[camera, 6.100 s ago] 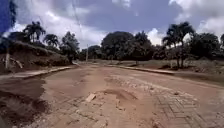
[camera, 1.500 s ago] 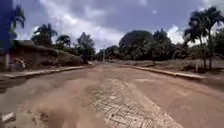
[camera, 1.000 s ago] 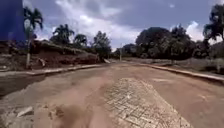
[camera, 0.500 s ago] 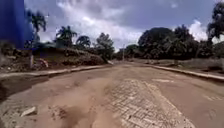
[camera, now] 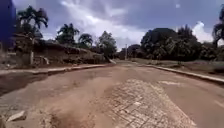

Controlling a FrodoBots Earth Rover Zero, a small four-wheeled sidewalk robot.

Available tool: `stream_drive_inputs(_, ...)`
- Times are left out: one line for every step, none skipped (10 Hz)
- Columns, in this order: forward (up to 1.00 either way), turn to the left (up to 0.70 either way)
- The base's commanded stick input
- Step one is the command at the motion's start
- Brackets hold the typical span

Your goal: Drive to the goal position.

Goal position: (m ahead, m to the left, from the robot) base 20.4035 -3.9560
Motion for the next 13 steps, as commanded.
stream_drive_inputs(0.7, -0.26)
stream_drive_inputs(0.7, -0.02)
stream_drive_inputs(0.7, 0.0)
stream_drive_inputs(0.7, 0.0)
stream_drive_inputs(0.7, 0.0)
stream_drive_inputs(0.7, 0.0)
stream_drive_inputs(0.7, 0.0)
stream_drive_inputs(0.7, 0.11)
stream_drive_inputs(0.7, 0.27)
stream_drive_inputs(0.7, 0.11)
stream_drive_inputs(0.7, 0.0)
stream_drive_inputs(0.7, 0.0)
stream_drive_inputs(0.7, 0.11)
